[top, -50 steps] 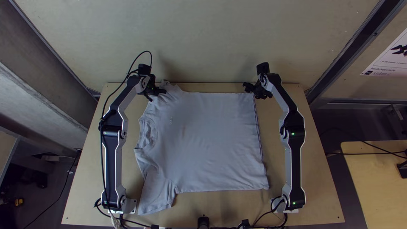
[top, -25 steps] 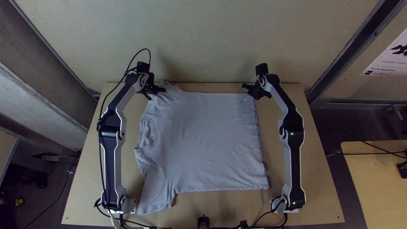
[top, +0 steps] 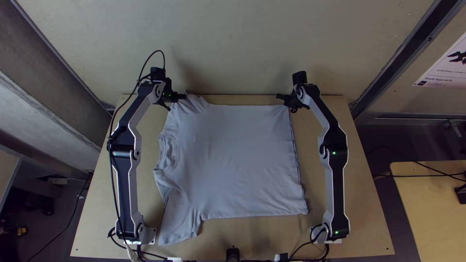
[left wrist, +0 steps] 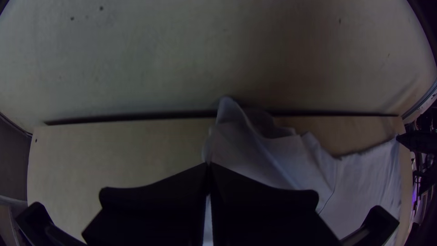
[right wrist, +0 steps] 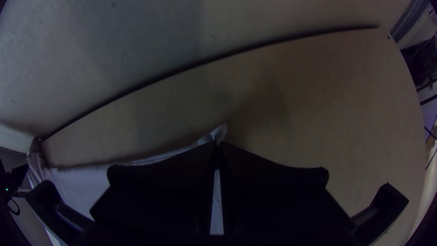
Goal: Fold the t-shirt
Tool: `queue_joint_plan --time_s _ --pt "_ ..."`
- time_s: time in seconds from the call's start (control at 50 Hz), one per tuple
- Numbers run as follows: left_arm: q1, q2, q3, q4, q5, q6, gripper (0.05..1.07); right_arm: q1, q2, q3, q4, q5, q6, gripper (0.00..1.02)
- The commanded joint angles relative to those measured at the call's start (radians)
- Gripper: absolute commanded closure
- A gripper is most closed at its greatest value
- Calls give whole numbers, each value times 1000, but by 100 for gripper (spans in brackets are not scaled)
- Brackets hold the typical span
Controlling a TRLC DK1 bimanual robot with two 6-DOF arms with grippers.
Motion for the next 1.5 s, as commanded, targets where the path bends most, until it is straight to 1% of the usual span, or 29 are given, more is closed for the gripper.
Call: queue_joint_plan --time_s 0.0,0.12,0.26,0.32,0.54,0.7,0.8,1.0,1.24,1.38,1.48 --pt "15 -35 2 59 -3 -23 105 -10 -16 32 48 12 -18 100" --pt "12 -38 20 128 -3 -23 105 -17 -25 36 118 20 -26 100" --pt "7 -45 34 213 -3 -21 105 -23 -30 55 160 47 -32 100" --pt "7 -49 35 232 -3 -21 105 -23 -38 55 174 49 -34 100" --pt "18 -71 31 222 -2 -25 105 -16 -76 55 195 51 -57 100" --pt "29 -117 19 139 20 -23 105 -8 -111 53 157 51 -63 100" --pt "39 -150 -21 116 23 -11 105 -4 -125 44 124 49 -66 100" --pt "73 -207 -73 42 69 -6 105 4 -151 2 68 51 -69 100" --pt "84 -319 -258 48 72 8 105 15 -194 -45 2 52 -69 100" --pt "84 -399 -391 93 80 9 105 19 -217 -64 -54 66 -69 100" --pt "81 -457 -492 125 92 6 105 24 -255 -111 -63 75 -75 100"
